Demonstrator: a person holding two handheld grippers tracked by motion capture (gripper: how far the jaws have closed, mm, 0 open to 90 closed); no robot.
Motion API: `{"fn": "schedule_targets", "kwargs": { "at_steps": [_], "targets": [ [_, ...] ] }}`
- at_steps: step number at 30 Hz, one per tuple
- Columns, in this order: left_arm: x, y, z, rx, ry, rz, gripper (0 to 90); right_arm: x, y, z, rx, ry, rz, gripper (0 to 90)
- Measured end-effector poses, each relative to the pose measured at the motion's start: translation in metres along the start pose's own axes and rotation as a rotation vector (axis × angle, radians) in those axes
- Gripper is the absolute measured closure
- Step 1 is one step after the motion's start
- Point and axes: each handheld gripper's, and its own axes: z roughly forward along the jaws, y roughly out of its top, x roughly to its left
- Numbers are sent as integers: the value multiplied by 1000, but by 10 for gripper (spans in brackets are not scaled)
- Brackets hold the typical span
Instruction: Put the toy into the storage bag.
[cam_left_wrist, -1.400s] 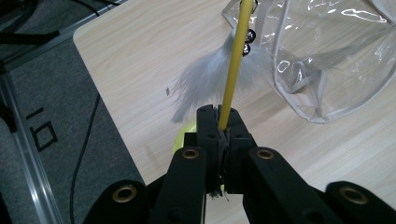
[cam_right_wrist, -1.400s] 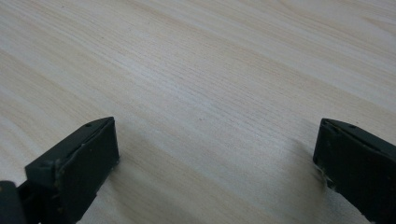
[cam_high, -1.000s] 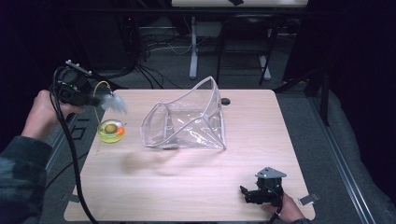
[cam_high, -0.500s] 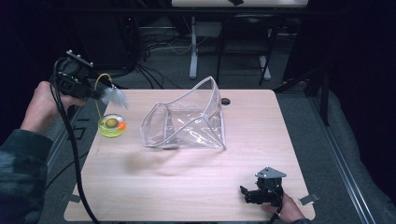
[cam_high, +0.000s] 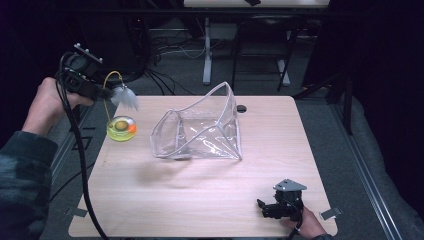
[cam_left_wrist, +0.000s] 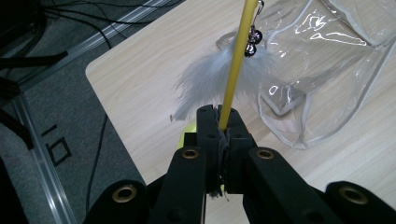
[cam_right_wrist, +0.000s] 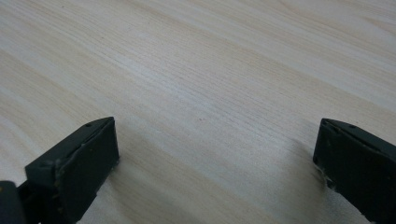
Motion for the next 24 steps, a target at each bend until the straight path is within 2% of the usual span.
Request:
{"fn": "schedule_targets", "kwargs": {
  "at_steps": [10, 24],
  "targets": [
    [-1, 14, -8, 2, 7, 11, 884, 0, 0, 0, 0, -1, 0, 0],
    [-11, 41, -21, 2, 17, 44, 884, 0, 0, 0, 0, 0, 0, 0]
  ]
}}
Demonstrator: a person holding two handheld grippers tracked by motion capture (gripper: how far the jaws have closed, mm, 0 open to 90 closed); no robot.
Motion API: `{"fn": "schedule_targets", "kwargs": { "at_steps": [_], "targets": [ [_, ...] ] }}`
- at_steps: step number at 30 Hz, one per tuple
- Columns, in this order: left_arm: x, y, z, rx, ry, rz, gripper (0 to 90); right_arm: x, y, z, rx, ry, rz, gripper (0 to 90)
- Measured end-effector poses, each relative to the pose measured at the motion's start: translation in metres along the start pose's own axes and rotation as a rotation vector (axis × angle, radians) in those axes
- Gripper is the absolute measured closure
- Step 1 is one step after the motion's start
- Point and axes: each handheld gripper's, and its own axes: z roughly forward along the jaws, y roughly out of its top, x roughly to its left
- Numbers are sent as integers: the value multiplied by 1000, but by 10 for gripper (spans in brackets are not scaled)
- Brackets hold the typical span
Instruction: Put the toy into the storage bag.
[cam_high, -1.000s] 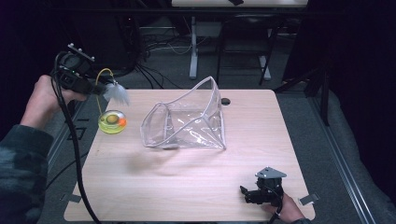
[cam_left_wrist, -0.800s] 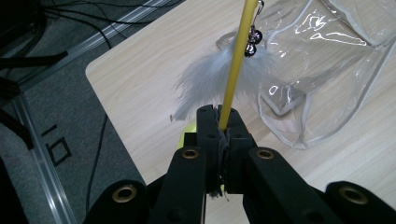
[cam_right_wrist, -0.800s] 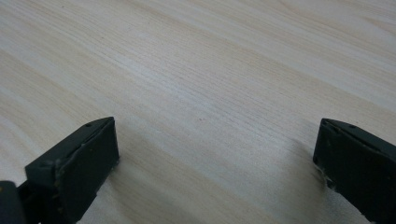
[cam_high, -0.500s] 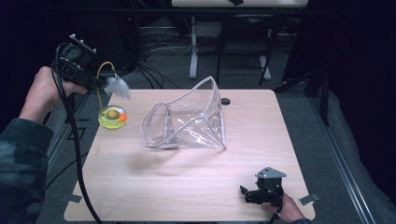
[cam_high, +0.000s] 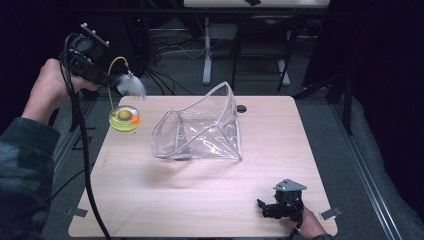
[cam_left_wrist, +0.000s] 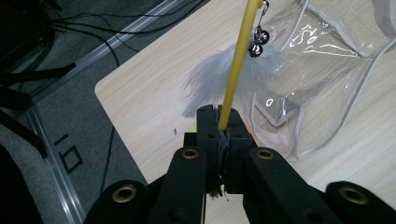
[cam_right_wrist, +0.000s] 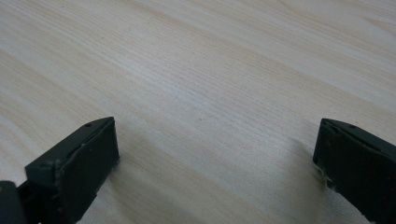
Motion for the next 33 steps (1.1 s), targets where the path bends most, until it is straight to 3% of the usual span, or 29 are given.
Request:
{"fn": "schedule_targets", "kwargs": {
  "at_steps": [16, 33],
  "targets": [
    [-8, 23, -13, -15, 7, 29, 884, 0, 0, 0, 0, 0, 0, 0],
    [-33, 54, -20, -33, -2, 95, 884, 0, 0, 0, 0, 0, 0, 0]
  ]
}}
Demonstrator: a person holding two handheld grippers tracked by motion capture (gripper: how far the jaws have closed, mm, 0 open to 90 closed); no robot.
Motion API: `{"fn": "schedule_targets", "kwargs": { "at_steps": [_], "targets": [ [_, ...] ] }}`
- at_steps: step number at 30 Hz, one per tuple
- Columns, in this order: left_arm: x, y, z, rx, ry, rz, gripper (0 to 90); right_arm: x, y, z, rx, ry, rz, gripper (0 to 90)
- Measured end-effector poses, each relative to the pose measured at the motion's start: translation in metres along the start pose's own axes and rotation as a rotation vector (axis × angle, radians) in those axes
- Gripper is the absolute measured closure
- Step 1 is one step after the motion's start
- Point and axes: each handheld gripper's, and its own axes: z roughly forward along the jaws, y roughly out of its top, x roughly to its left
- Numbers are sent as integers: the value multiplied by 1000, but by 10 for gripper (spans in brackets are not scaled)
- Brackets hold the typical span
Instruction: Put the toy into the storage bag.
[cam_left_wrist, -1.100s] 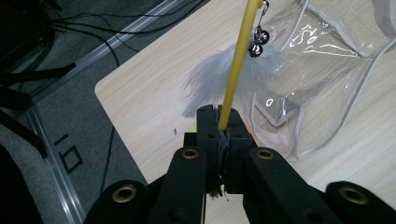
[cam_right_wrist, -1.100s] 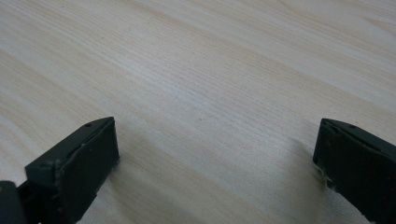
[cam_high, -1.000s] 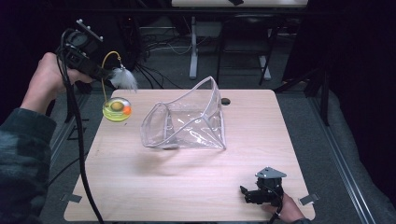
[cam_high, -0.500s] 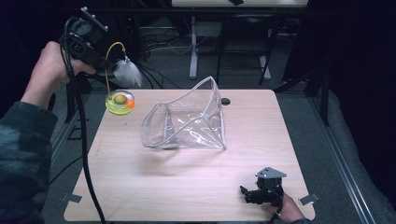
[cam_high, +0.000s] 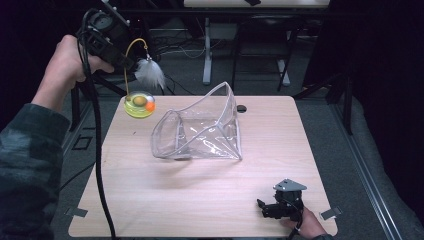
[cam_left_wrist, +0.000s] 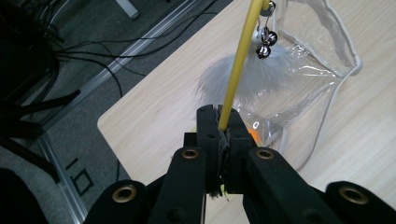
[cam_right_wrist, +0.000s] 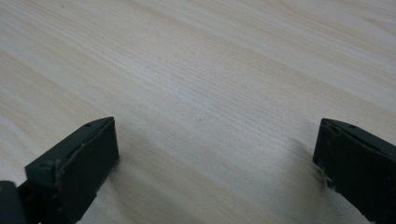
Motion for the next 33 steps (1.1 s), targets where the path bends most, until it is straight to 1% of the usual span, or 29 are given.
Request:
{"fn": "schedule_targets", "kwargs": {
  "at_steps": [18, 24, 33],
  "targets": [
    [-22, 24, 7, 1, -27, 66, 884, 0, 0, 0, 3, -3, -2, 0],
    [-30, 32, 13, 1, -43, 85, 884, 0, 0, 0, 0, 0, 0, 0],
    [-41, 39, 22, 0, -79, 107, 884, 0, 0, 0, 3, -2, -2, 0]
  ]
}}
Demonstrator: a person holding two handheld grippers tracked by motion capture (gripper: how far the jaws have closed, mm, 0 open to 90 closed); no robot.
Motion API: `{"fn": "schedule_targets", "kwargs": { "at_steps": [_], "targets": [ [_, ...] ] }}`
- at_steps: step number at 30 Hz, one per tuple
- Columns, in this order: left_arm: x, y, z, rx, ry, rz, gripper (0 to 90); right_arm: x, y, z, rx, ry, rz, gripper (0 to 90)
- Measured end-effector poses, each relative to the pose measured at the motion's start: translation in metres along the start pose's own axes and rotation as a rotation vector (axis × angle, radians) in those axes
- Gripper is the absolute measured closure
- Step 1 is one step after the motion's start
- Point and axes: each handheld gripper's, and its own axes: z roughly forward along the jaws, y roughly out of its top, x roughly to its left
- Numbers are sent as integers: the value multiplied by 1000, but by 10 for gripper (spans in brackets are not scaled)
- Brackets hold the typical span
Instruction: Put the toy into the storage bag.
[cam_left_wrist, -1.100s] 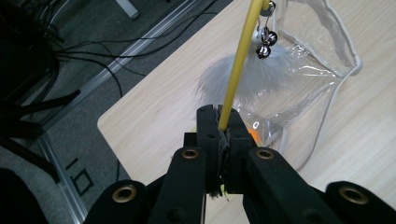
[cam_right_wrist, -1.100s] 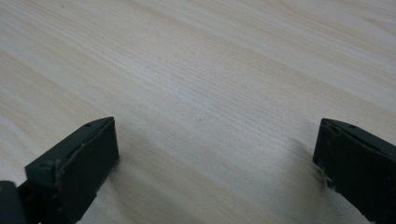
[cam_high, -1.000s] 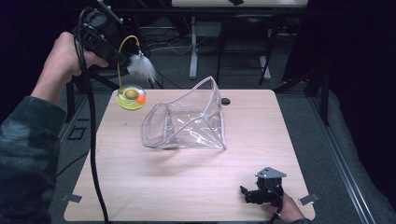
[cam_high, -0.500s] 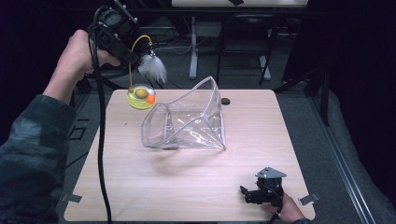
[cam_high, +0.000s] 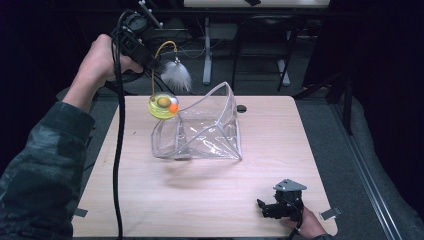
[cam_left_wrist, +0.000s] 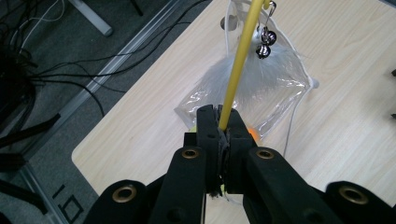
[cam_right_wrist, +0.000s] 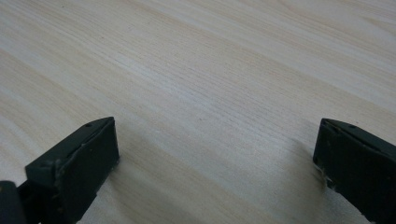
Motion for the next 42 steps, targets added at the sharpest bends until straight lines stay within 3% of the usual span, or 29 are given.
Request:
{"fn": "schedule_targets", "kwargs": {
  "at_steps": [26, 42],
  "targets": [
    [-24, 7, 61, 36, -125, 38, 884, 0, 0, 0, -3, 3, 2, 0],
    [-32, 8, 87, 62, -154, 41, 883, 0, 0, 0, 3, -3, -2, 0]
  ]
}}
